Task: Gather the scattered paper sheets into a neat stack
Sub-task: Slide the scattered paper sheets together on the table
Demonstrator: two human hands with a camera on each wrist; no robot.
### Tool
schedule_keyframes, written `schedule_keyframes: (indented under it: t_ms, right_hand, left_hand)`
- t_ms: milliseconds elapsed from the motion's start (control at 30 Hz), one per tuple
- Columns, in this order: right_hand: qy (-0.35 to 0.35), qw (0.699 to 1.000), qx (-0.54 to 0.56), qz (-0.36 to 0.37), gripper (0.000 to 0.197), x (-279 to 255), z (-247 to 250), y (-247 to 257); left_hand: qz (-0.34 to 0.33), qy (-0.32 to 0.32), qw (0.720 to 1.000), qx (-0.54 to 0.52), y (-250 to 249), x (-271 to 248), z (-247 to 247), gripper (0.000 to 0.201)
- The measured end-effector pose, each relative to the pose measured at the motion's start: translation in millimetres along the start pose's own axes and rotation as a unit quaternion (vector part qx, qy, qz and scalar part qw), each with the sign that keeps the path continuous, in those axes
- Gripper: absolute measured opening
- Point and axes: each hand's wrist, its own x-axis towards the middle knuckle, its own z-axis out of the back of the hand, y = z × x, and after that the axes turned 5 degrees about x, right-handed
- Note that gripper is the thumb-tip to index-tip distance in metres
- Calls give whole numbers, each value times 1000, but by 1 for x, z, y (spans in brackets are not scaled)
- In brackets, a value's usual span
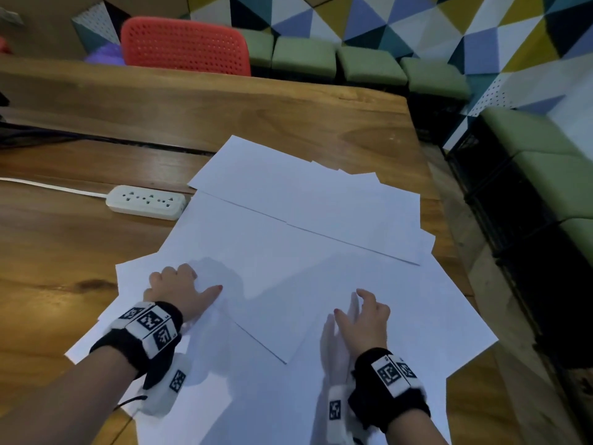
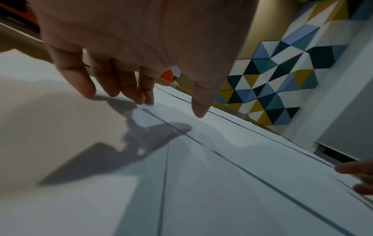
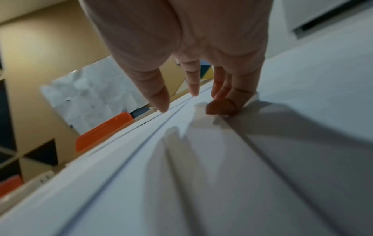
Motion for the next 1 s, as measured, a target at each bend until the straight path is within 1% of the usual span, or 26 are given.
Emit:
schedule_keyframes:
  t_ms: [33,67,100,167,200,233,300,333,367,400,467,500,567,600,700,767,833,867,933,1000]
  right_hand:
    - [8,1000,25,-4,58,-2,-3,1]
    - [15,999,41,-9,59,-3,-6,0]
    - [22,998,60,-12,61,-2,-8,-1]
    - [47,992,116,-29,60,-4,-10,-2]
    - [67,987,139,-40,54,-5,-11,-1]
    - [89,985,144,-40,45,-6,-14,-1]
    - [119,987,108,-12,21,-8,-17,5]
    - [110,988,106,7,27,-7,-19,8]
    - [85,990,114,19,36,-3,-21,12]
    - [58,989,132,14,38,1,-22,16]
    - [5,984,178,-5,30,13,-22,23]
    - [-8,984,177,-6,27,17,-21,24]
    - [-8,990,137,13,28,26,-20,23]
    - [-7,994,109,28,30,29,-19,21]
    - [-12,998,40,57,31,31,-11,10]
    - [-2,998,14,58,23,30,1,-2]
    - [31,998,-12,58,11,26,9,-14]
    - [51,997,-22,58,10,23,11,-20]
    - [90,993,-25,65,17,15,9,-25]
    - [120,991,-7,61,26,5,1,-24]
  left_hand:
    - [-1,0,1000,14,-1,-2,1,56]
    - [-2,5,1000,6,0,-2,0,52]
    - [-7,13,1000,-24,1,-1,0,48]
    - [-6,36,991,-127,2,-3,-1,42]
    - [-3,47,983,-179,1,-5,-1,42]
    - [-1,57,974,-220,0,-7,-3,43]
    - [-19,73,959,-272,-1,-11,-5,42]
    - [-31,78,954,-288,0,-10,-6,41]
    - [-43,78,950,-298,1,-10,-7,41]
    - [-50,81,946,-310,5,-9,-8,40]
    - [-66,100,932,-343,9,-8,-8,35]
    - [-74,112,925,-355,12,-9,-8,31]
    - [-82,136,920,-358,17,-9,-6,28]
    - [-74,147,920,-355,21,-7,-7,29]
    - [-29,156,912,-379,39,4,-15,34]
    - [-12,153,905,-396,46,8,-20,35]
    - [-15,133,914,-383,45,7,-23,37]
    - [-17,114,926,-359,42,4,-23,36]
    - [-26,72,945,-318,34,0,-19,35]
    - [-28,58,948,-312,31,-5,-14,32]
